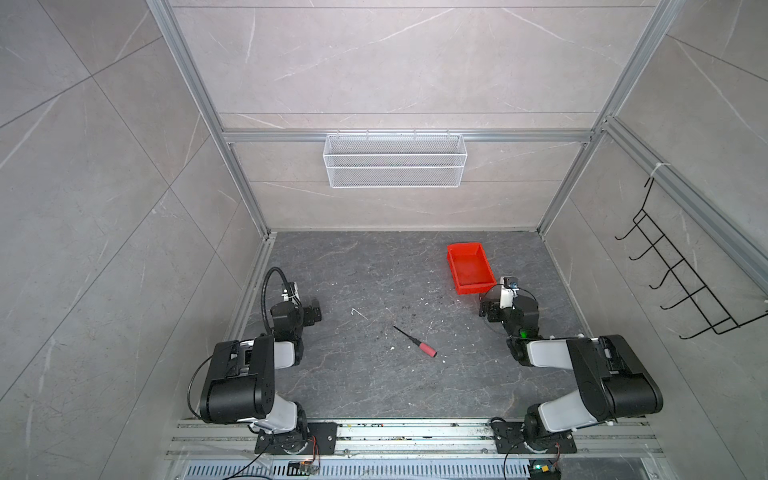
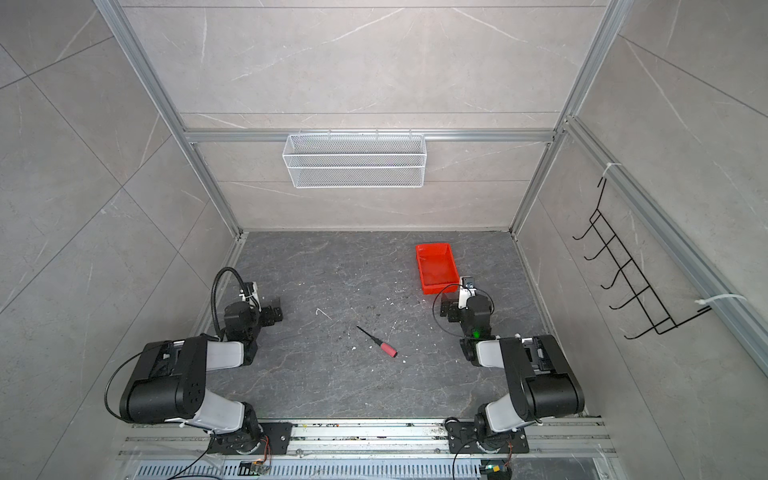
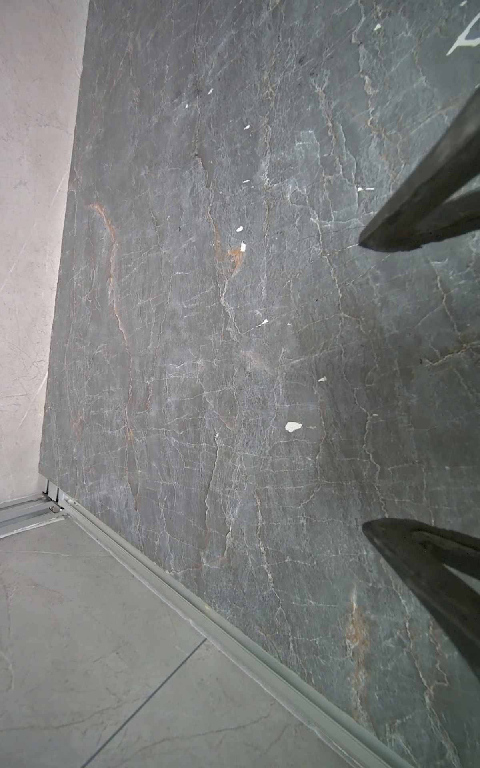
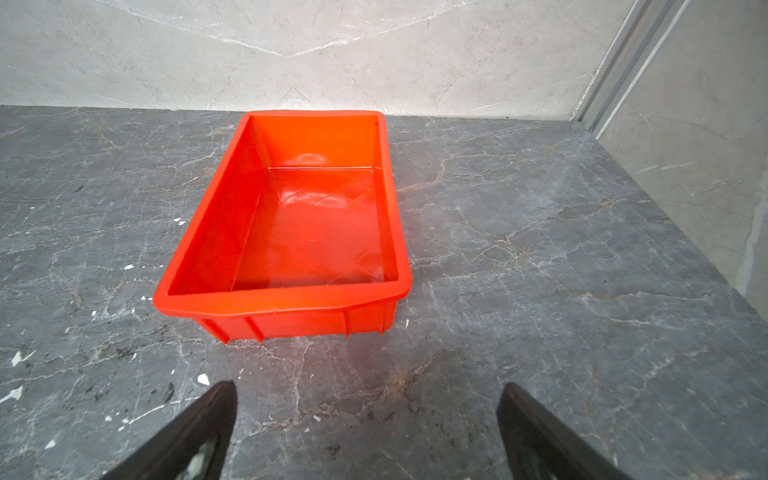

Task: Put the screwdriver in the bin

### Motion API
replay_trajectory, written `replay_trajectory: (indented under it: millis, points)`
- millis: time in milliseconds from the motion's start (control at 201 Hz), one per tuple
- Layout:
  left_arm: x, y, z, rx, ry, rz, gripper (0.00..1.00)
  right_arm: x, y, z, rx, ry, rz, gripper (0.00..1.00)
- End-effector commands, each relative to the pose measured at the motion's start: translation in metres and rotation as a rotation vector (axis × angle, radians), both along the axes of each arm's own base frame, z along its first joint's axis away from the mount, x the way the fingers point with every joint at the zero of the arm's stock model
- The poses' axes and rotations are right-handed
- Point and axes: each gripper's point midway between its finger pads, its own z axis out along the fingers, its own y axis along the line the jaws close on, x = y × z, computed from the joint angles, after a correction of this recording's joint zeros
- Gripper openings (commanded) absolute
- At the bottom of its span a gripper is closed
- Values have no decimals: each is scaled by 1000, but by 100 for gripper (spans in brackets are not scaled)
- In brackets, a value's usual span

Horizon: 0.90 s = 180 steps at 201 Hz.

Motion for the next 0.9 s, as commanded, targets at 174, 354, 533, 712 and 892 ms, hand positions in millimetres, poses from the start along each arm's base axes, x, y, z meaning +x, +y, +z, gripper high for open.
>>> replay_trajectory:
  millis: [174, 354, 533, 712, 892]
  points:
    - [8, -2, 18, -3, -56, -8, 100, 2, 1, 3, -7, -10, 1, 99]
    - [8, -19, 40, 70, -36, -48, 100, 2, 7, 9, -7, -18, 40, 99]
    - [0, -58, 64, 180, -35, -139, 100, -4, 1, 28, -1, -11, 3, 99]
    - [-13, -105, 84, 223, -22, -296, 100, -21, -2, 54, 27, -42, -13, 99]
    - [-36, -147, 97, 188, 14, -497, 100, -36, 9, 74, 67, -55, 44, 99]
